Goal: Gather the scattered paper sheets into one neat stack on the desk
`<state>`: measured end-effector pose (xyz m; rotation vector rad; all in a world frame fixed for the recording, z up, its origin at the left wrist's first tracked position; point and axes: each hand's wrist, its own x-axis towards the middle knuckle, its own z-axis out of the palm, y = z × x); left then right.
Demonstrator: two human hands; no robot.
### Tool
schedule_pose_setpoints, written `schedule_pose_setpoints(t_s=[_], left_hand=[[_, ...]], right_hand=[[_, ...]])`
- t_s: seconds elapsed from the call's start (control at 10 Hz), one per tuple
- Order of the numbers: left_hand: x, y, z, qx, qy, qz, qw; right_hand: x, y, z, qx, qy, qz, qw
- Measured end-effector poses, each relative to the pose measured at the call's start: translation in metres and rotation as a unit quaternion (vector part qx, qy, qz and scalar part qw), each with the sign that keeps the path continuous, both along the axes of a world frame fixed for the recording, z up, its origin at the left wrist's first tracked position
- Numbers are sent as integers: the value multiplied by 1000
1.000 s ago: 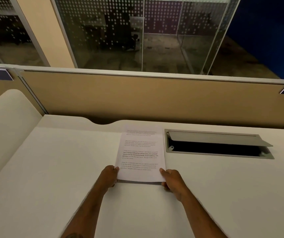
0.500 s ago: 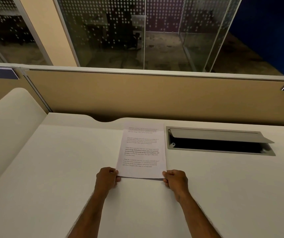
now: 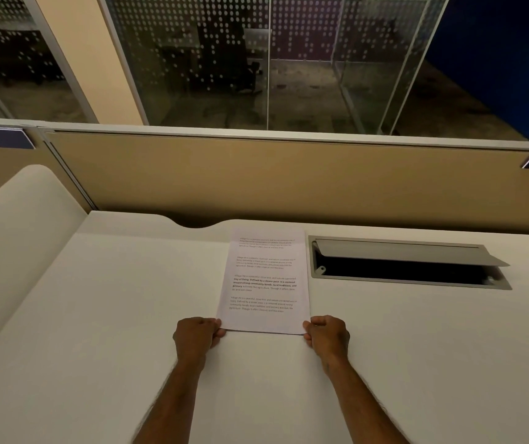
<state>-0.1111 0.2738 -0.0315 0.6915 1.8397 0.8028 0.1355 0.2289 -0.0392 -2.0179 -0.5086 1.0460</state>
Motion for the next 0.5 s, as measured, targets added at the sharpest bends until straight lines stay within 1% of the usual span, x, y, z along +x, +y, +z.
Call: schedule_pose_setpoints(t_s=[0.3,0.4,0.5], left_hand=[[-1,-1,-1,10,42,-24,999],[-6,-6,2,22,89,-75,993],[-9,-18,10,25,145,-117,982]], right_hand=[[-1,-1,3,-3,-9,18,1000],[2,-4,4,-17,-26,50,998],[2,-16,10,-68,-119,86,987]])
